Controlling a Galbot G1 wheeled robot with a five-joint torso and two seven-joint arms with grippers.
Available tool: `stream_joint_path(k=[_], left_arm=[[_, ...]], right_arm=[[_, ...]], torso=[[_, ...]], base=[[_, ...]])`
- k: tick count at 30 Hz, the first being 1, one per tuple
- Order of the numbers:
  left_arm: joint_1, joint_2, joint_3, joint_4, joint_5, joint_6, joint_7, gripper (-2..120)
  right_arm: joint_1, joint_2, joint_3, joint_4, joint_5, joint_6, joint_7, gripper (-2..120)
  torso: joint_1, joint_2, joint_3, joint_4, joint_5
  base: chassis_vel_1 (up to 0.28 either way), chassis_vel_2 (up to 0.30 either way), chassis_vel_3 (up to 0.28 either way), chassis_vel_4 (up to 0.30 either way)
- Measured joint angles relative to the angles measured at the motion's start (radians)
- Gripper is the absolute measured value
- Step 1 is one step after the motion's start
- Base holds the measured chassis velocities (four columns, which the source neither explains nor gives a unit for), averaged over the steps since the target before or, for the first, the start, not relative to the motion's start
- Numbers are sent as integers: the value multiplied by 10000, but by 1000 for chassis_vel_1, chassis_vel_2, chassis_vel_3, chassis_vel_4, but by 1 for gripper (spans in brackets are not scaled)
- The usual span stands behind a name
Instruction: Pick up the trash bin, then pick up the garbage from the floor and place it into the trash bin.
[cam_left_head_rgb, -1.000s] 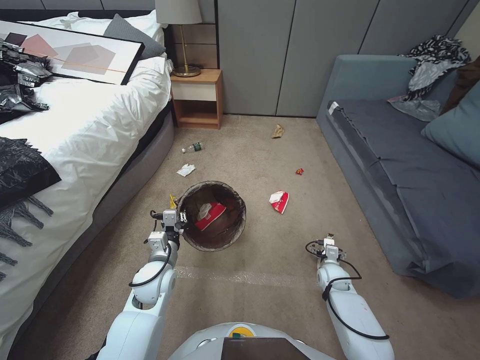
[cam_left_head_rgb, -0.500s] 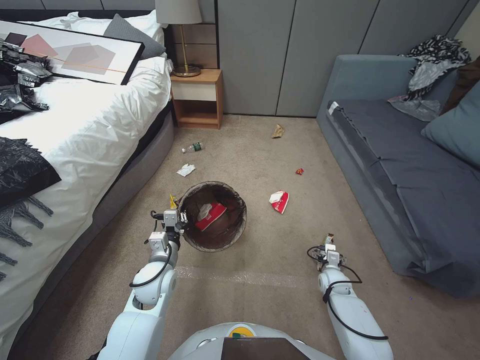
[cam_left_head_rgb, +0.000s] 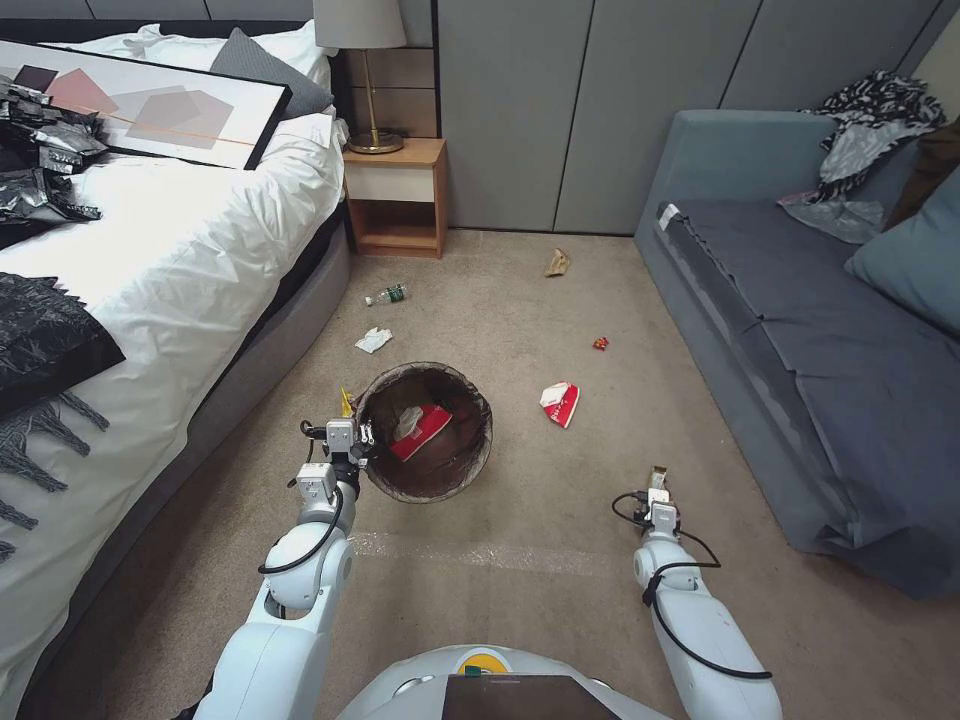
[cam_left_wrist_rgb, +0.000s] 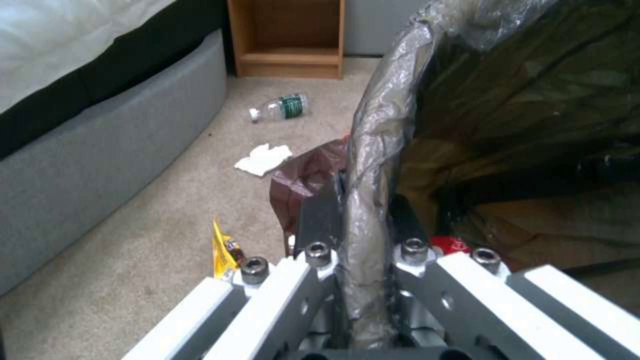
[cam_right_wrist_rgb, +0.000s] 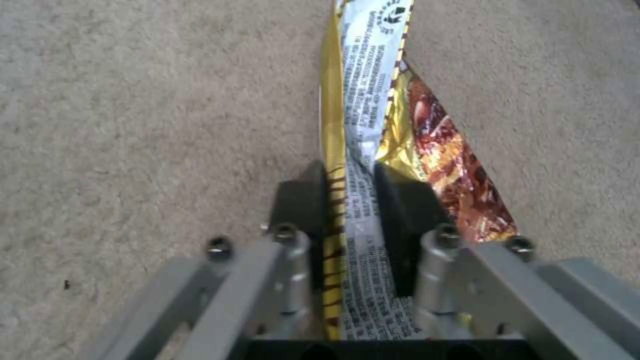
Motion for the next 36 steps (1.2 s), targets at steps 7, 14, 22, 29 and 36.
stream_joint_path(k=[7,14,22,29,36], left_arm=[[-13,-17,11,14,0,2,1,2],[-17,-16,12,19,-3,3,3,2],[-43,-16,11,19,-11,5,4,2],[-30,-2,10,19,-13,4,6,2],[-62,6,33,86,-14,7,8,2]], right_arm=[[11,3,1,-38,-17,60,21,0],[27,9,-9,-90,-58,169,25,0],[70,8,-29,-101,-93,262,37,0],[32,3,-44,32,-139,357,90,0],[-454,-75,-121,1650,-143,391,228,0]], torso=[[0,0,0,-1,0],[0,0,0,1,1],[0,0,0,2,2],[0,0,0,2,2],[0,0,0,2,1]], base=[[0,0,0,0],[0,0,0,0],[0,0,0,0],[0,0,0,0],[0,0,0,0]])
